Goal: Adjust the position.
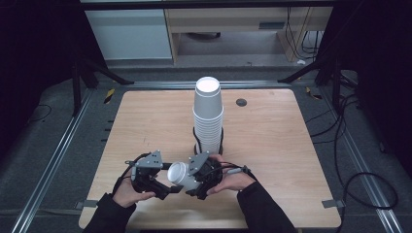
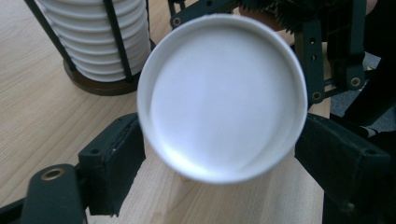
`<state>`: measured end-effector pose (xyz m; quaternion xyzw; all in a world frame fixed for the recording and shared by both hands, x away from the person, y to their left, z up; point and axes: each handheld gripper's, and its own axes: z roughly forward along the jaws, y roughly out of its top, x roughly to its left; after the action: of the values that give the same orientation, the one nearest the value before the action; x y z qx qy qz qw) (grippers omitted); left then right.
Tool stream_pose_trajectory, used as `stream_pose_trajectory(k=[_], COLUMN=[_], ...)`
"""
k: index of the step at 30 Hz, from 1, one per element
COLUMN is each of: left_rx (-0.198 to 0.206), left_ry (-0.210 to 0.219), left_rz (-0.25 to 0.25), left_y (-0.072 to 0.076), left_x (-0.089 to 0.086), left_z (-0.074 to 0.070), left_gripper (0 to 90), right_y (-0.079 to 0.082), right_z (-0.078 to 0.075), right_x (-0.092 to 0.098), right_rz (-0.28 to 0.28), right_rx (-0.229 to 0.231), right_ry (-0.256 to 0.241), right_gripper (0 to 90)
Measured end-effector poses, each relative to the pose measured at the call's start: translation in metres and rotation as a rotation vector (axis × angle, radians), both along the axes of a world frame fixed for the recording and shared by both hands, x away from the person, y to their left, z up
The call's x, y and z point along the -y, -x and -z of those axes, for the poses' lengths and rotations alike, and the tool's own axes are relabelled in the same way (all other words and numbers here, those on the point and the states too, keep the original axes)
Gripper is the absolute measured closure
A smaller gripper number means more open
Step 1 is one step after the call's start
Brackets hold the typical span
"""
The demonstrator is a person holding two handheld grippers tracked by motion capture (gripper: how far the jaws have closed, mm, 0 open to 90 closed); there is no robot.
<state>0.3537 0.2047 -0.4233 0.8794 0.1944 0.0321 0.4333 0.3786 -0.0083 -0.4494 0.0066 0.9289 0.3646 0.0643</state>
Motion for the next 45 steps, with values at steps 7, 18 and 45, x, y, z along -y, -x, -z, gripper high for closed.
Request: stream_pose_trajectory(k=[7, 18, 45], left_rx=[-0.006, -0.013, -0.023], left_ry=[-0.02, -0.041, -0.049], left_rz=[0.004, 0.004, 0.014], left_y=[-0.001, -0.001, 0.0], left_x=[0.003, 0.005, 0.004], left_z=[0.001, 0.003, 0.0], left_gripper=[16.0, 17.1, 20.4], right_y=[0.002, 0.004, 0.003], right_z=[0.0, 0.0, 0.0], right_x=[-0.009, -0.016, -0.02], right_rz=[-0.021, -0.04, -0.041], right_rx=[0.0, 0.023, -0.007], right_ry=[0.015, 0.046, 0.049], right_gripper=[12.3, 12.3, 11.0])
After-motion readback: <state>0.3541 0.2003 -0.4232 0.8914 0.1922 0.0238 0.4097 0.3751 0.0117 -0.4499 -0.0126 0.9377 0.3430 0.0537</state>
